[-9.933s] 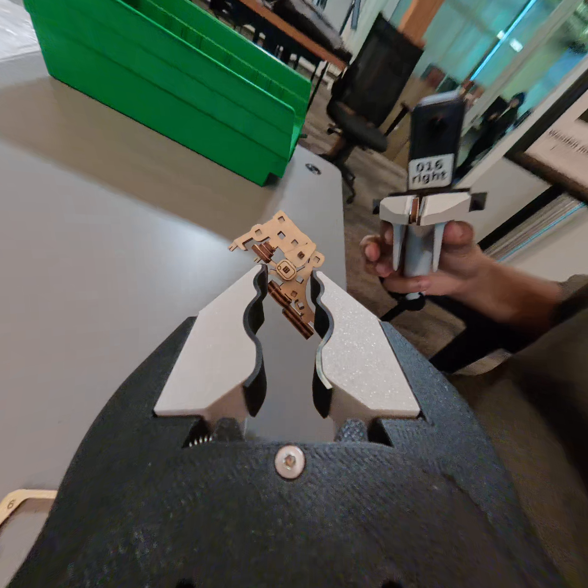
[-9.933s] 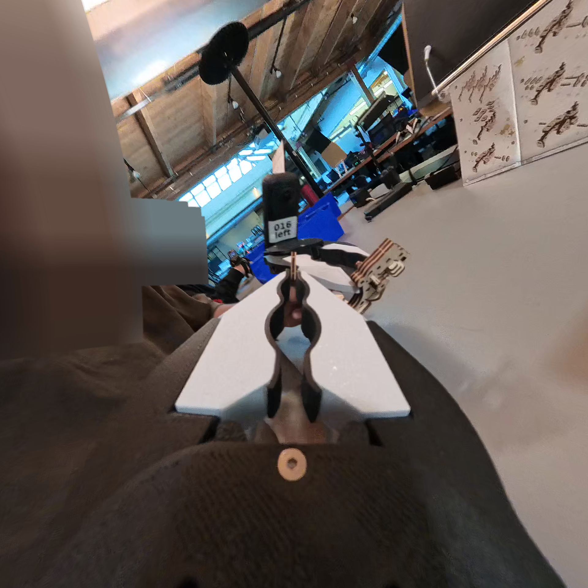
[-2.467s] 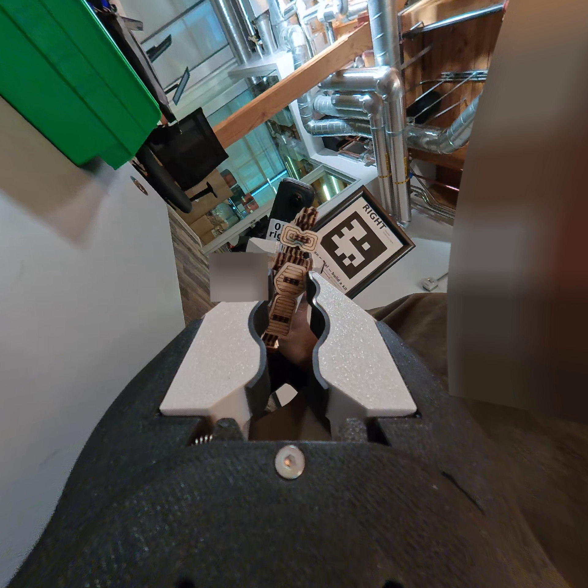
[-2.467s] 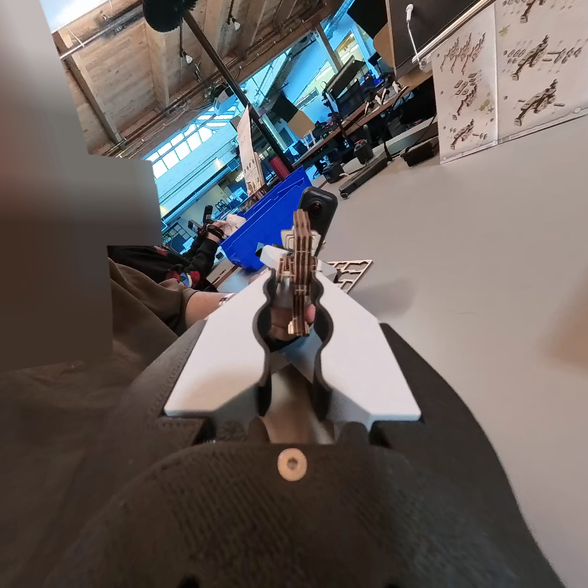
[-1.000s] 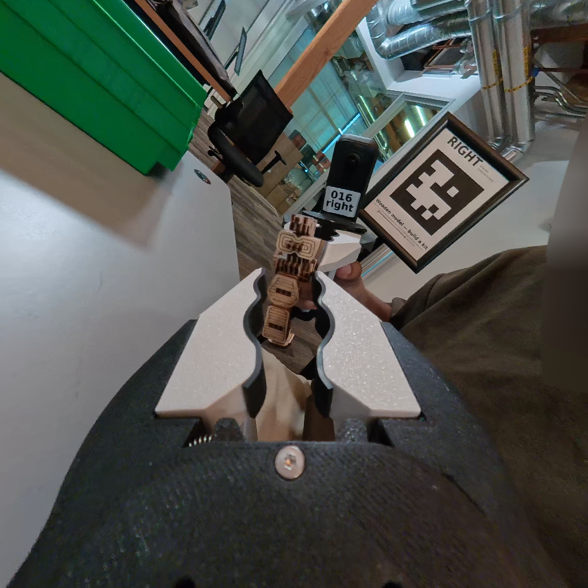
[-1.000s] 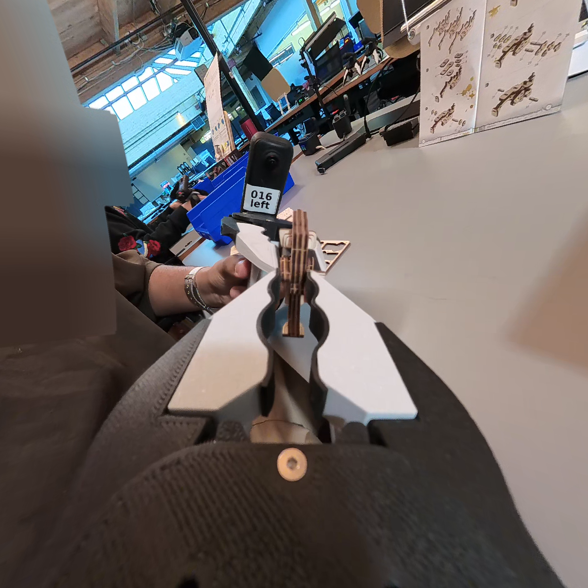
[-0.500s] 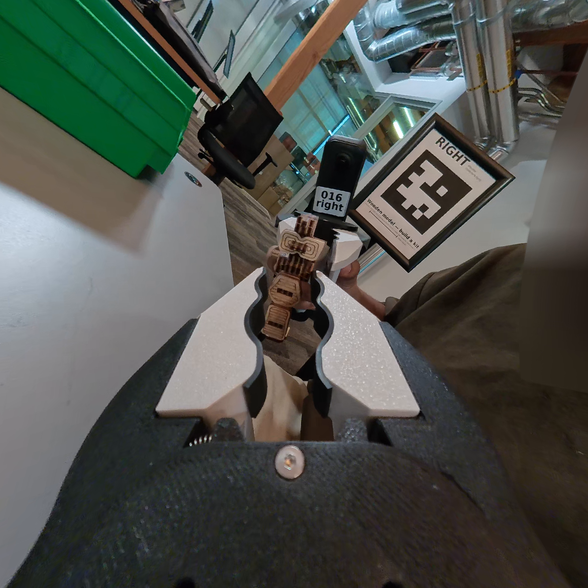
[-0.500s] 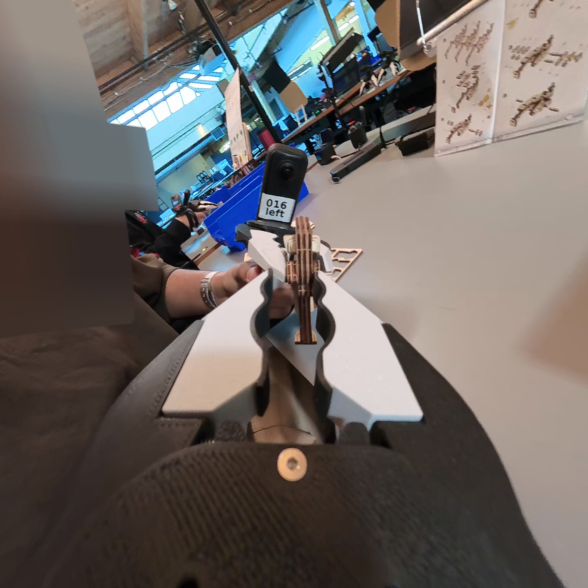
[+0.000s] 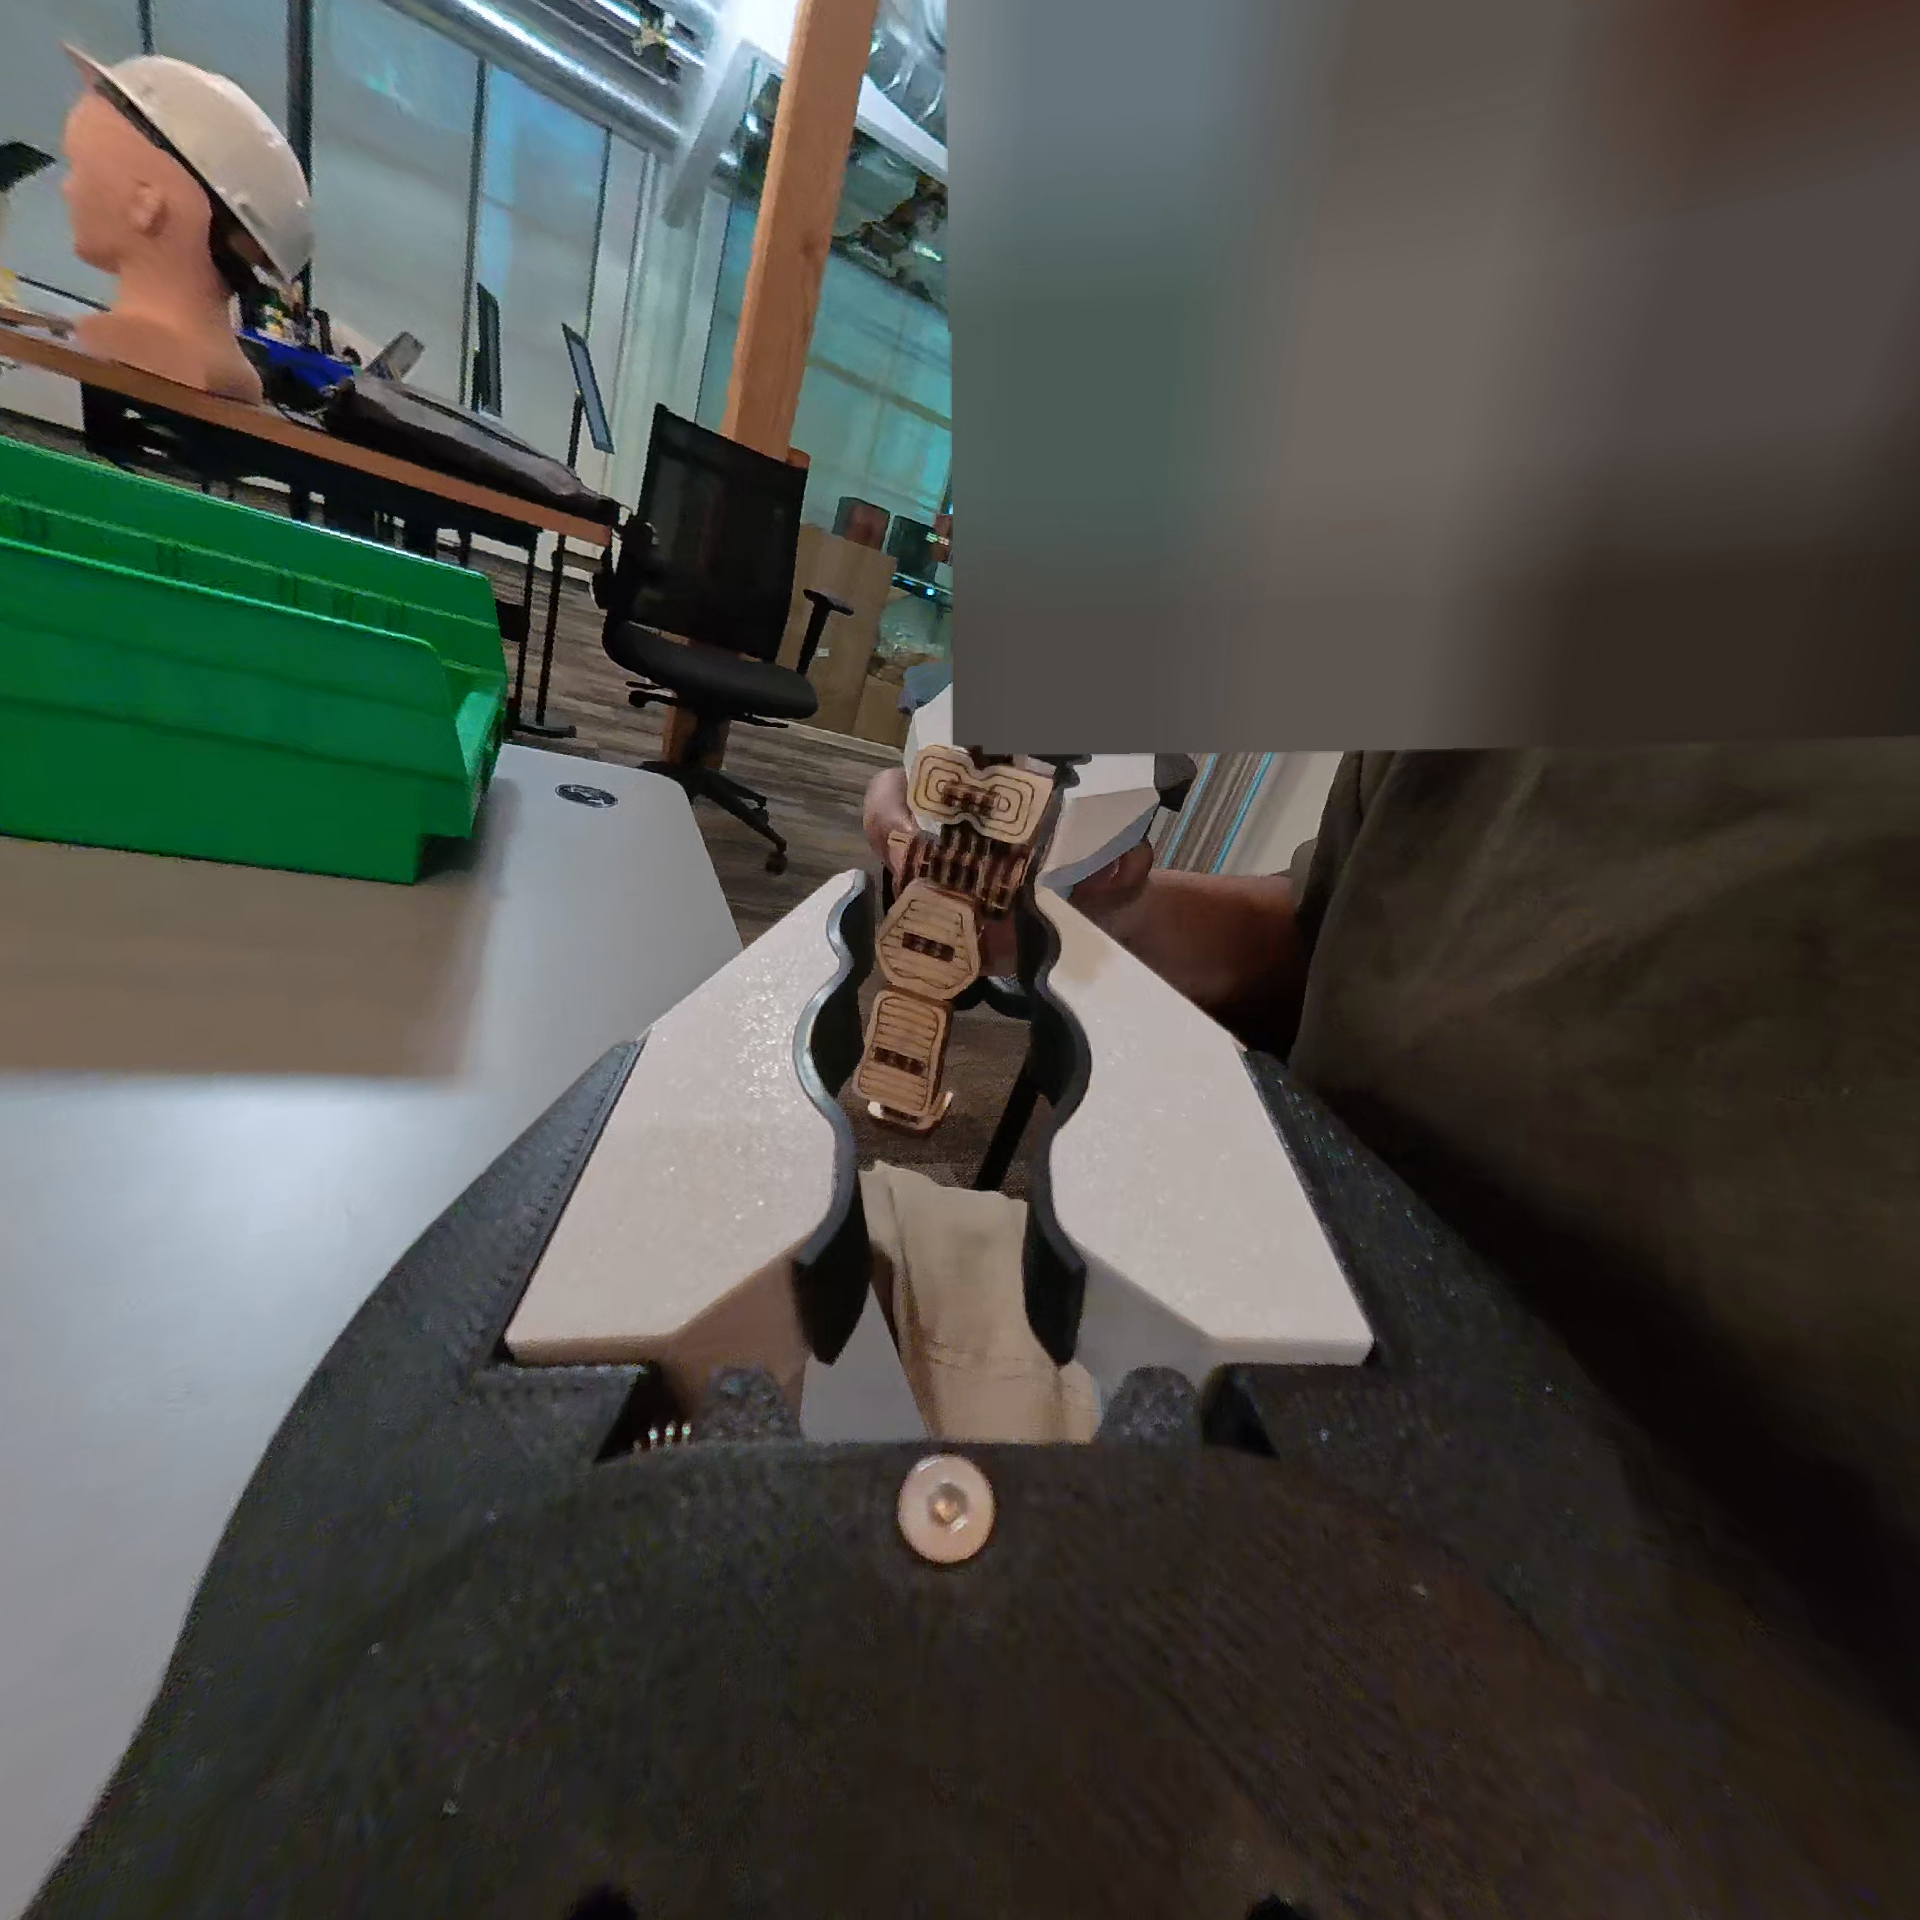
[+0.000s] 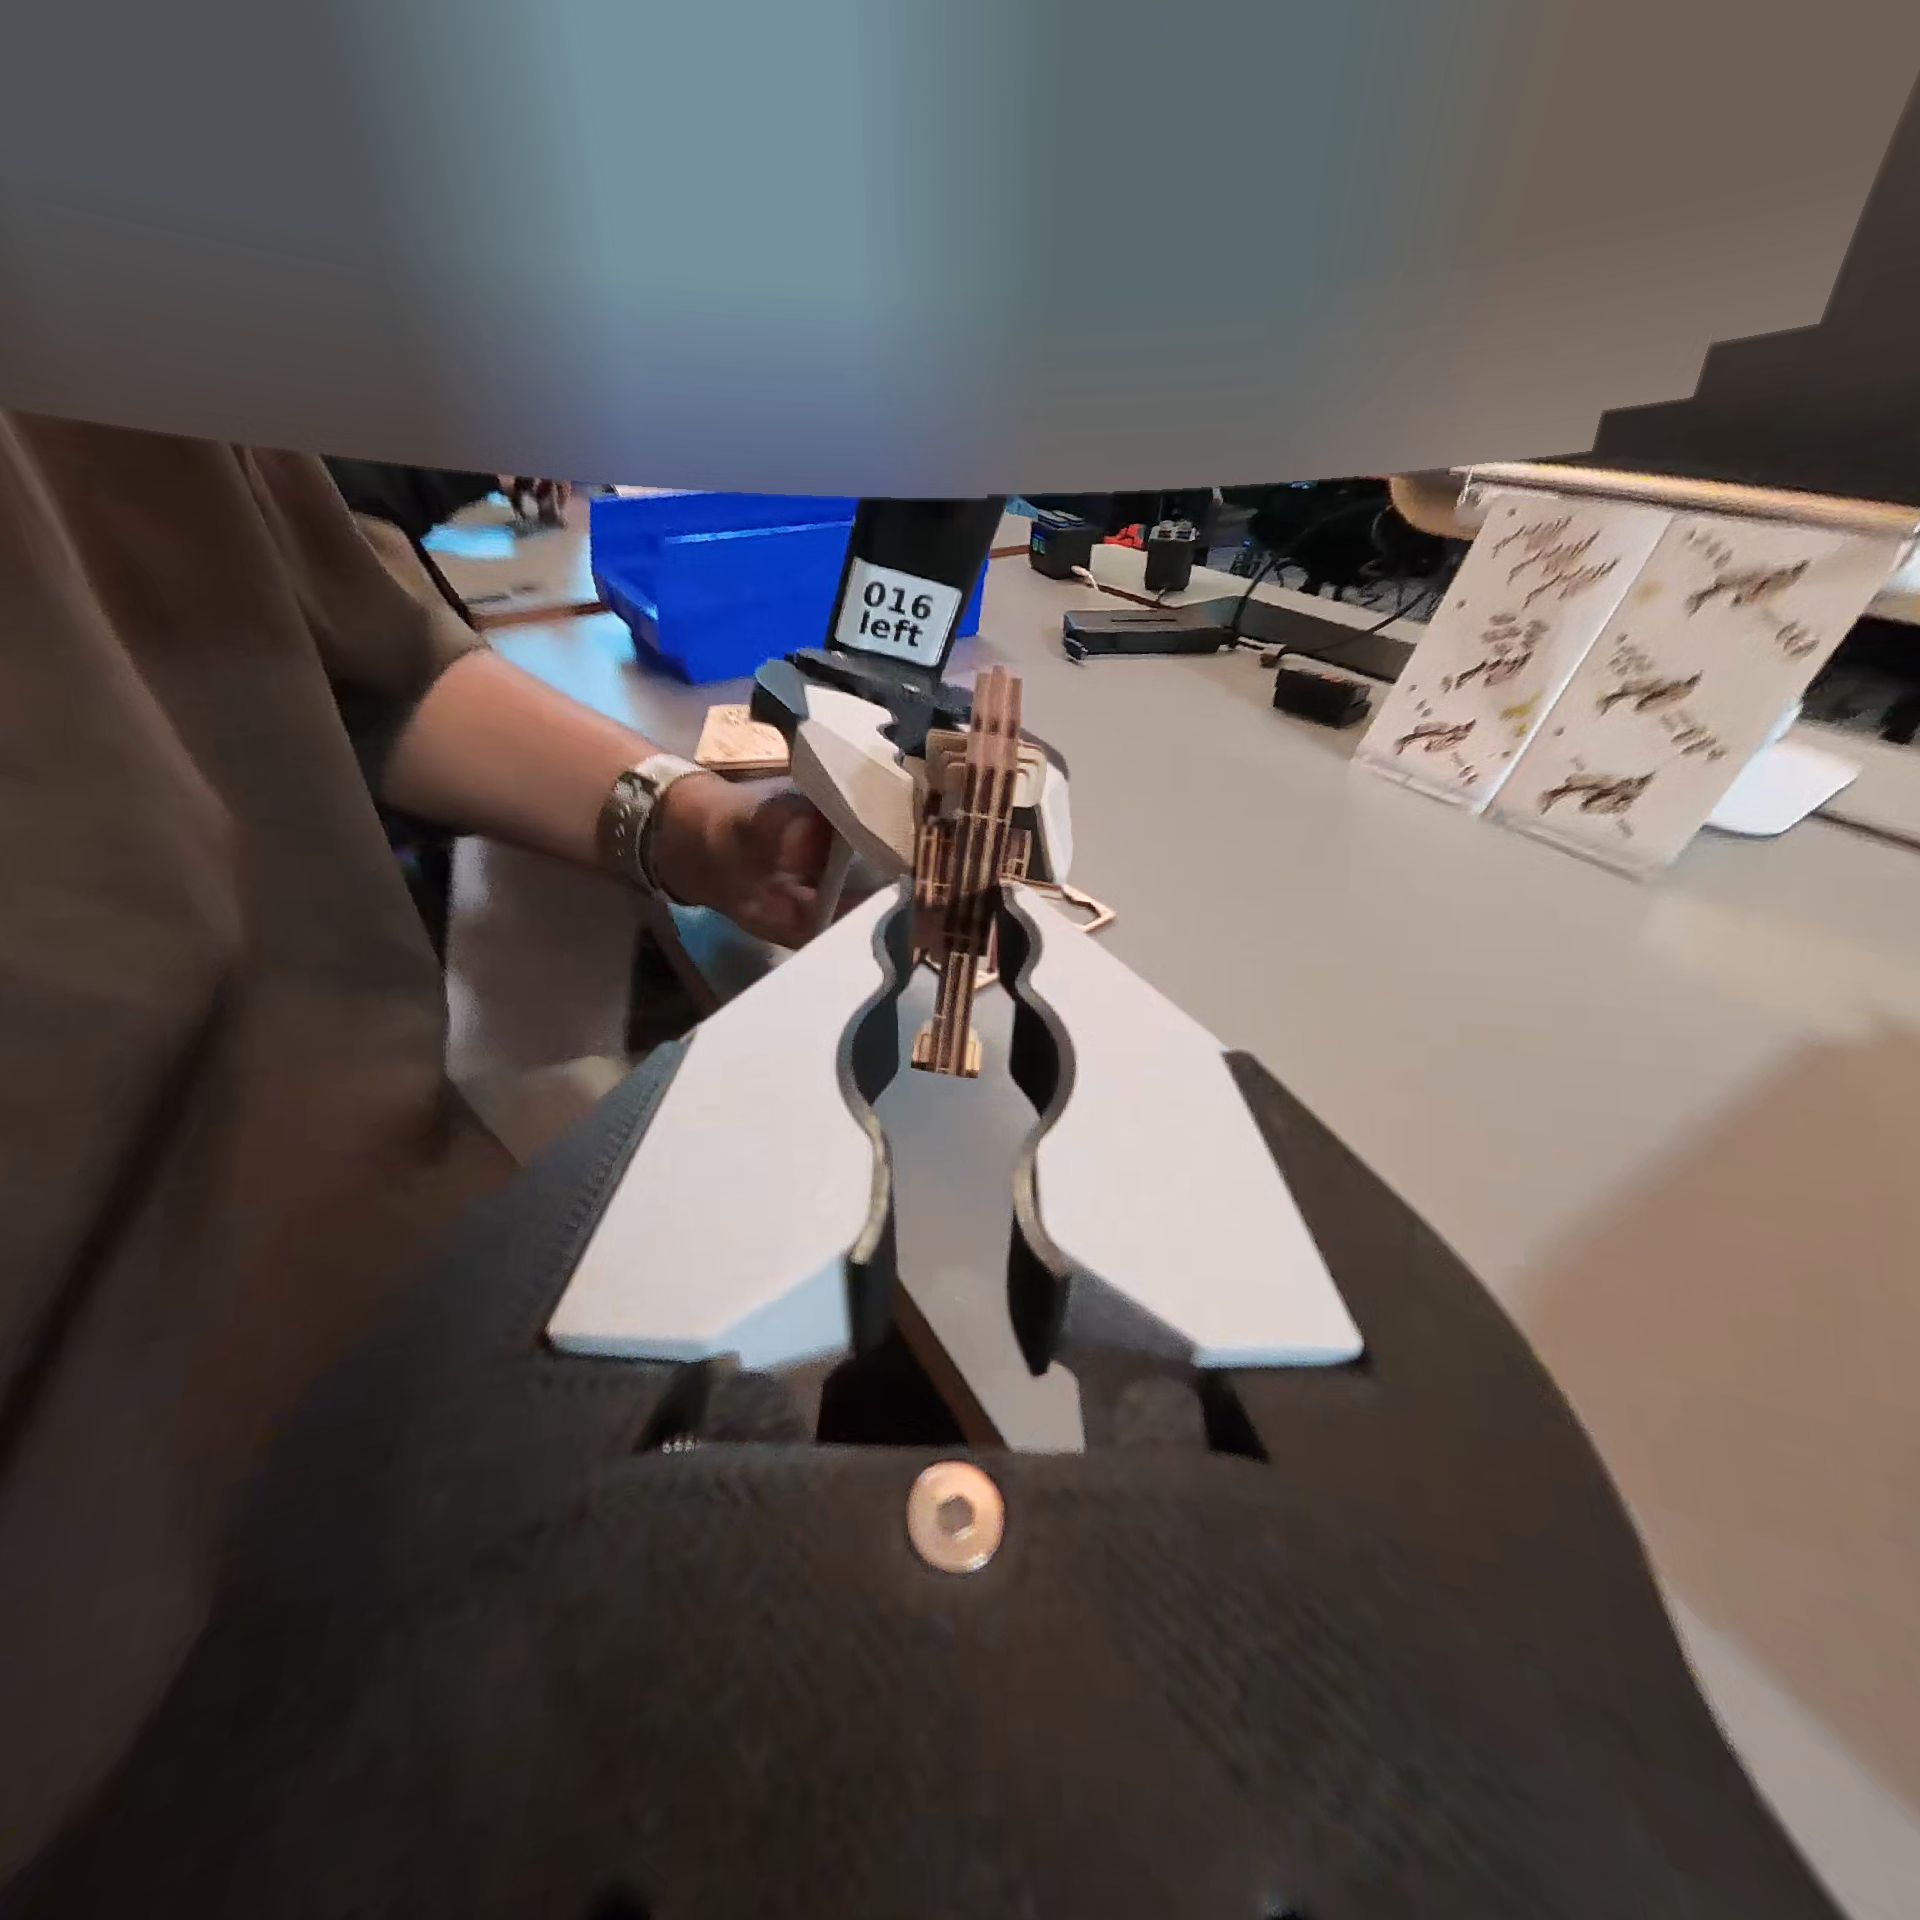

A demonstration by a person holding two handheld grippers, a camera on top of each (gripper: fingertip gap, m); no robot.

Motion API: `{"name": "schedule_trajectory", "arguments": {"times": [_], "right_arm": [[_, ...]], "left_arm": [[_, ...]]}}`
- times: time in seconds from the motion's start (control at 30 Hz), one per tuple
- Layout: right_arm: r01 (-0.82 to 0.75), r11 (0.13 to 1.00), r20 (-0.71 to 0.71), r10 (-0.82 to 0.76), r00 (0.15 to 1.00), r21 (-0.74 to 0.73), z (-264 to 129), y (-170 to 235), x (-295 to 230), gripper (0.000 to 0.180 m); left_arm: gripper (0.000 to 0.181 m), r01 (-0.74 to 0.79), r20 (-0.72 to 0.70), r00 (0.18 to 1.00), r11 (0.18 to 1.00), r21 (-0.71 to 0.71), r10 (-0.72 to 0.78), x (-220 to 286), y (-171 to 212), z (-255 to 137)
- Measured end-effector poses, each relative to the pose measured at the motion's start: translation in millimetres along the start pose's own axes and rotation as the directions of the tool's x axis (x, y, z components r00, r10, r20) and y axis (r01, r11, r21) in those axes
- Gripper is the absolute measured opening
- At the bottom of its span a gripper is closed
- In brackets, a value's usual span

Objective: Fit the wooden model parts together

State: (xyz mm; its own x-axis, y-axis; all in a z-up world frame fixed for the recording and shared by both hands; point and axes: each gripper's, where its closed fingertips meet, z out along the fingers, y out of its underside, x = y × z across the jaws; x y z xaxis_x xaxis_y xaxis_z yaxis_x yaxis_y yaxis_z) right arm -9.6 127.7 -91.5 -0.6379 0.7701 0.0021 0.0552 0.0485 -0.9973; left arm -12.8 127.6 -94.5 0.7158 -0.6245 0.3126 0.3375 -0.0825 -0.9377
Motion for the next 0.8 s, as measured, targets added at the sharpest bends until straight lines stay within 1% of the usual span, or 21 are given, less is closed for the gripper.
{"name": "schedule_trajectory", "arguments": {"times": [0.13, 0.3, 0.6, 0.7, 0.73, 0.8], "right_arm": [[0.055, 0.998, -0.005, -0.055, 0.998, -0.018, -0.5, 1.8, -2.0, 0.014], [0.130, 0.991, -0.002, -0.130, 0.992, -0.025, -1.0, 1.2, -6.8, 0.014], [0.142, 0.989, -0.014, -0.141, 0.990, 0.042, -2.7, -7.8, -9.2, 0.015], [0.122, 0.990, -0.044, -0.120, 0.992, 0.065, -3.3, -11.8, -4.7, 0.027], [0.110, 0.991, -0.060, -0.105, 0.993, 0.073, -3.5, -13.0, -1.8, 0.035], [0.070, 0.993, -0.066, -0.064, 0.996, 0.090, -3.0, -14.2, 1.1, 0.039]], "left_arm": [[0.024, -0.016, -0.005, 1.000, 1.000, 0.005, 0.016, 1.8, -1.0, -0.4], [0.023, -0.088, -0.010, 0.996, 0.996, -0.008, 0.088, 7.1, -1.0, -0.9], [0.018, -0.150, -0.007, 0.989, 0.989, 0.006, 0.150, 14.8, -9.5, -0.3], [0.018, -0.143, -0.019, 0.990, 0.990, 0.021, 0.143, 16.8, -11.5, -0.7], [0.018, -0.138, -0.025, 0.990, 0.990, 0.026, 0.139, 17.5, -11.9, -0.8], [0.018, -0.122, -0.037, 0.992, 0.992, 0.033, 0.123, 18.7, -12.1, -0.1]]}}
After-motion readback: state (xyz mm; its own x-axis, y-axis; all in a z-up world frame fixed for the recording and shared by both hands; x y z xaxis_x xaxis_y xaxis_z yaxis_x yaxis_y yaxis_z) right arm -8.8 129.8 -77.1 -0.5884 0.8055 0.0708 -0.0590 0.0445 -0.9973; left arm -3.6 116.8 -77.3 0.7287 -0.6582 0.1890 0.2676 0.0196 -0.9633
